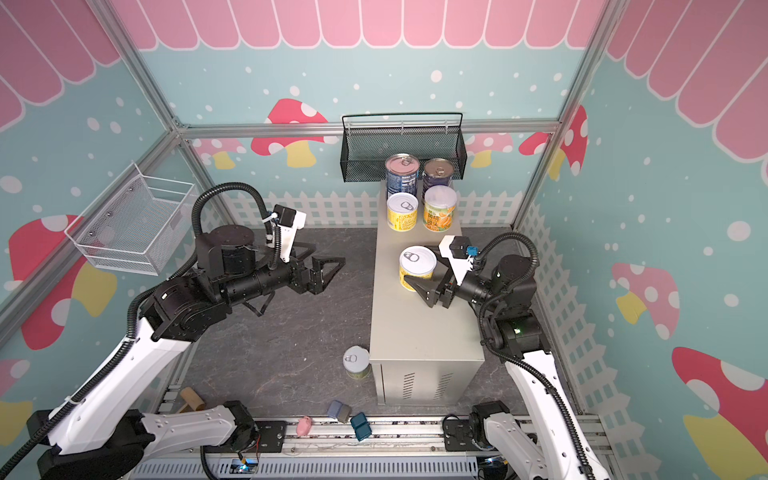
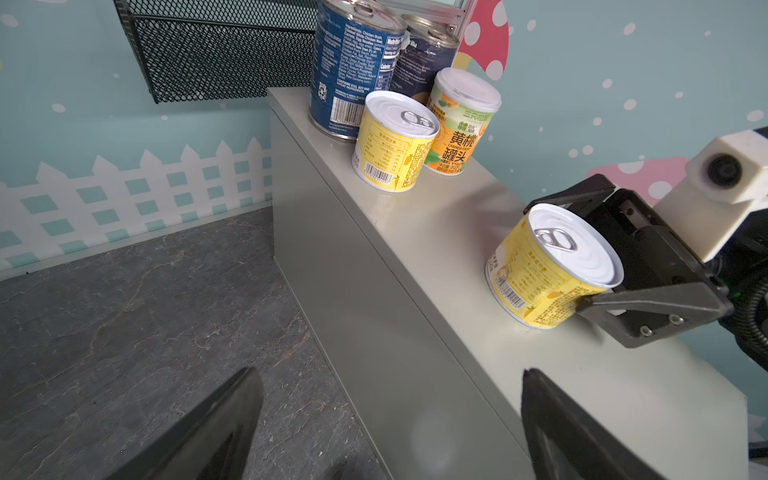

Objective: Place and organize the canned foods onto the counter
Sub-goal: 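Push the yellow can with the right gripper toward the other yellow cans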

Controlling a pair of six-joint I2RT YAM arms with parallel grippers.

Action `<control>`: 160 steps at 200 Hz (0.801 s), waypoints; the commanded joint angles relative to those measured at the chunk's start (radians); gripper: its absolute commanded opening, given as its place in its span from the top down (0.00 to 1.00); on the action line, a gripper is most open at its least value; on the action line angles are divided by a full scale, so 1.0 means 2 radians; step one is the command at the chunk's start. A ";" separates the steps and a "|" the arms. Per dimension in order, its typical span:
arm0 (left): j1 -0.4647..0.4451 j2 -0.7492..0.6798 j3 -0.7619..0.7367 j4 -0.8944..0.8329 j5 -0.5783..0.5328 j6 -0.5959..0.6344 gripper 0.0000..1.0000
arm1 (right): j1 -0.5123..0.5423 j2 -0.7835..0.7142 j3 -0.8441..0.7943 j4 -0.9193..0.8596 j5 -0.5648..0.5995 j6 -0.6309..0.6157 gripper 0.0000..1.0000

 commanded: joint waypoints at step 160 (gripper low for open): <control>0.003 -0.019 -0.031 0.015 -0.026 -0.011 0.02 | 0.002 0.055 0.027 -0.028 0.294 0.009 0.32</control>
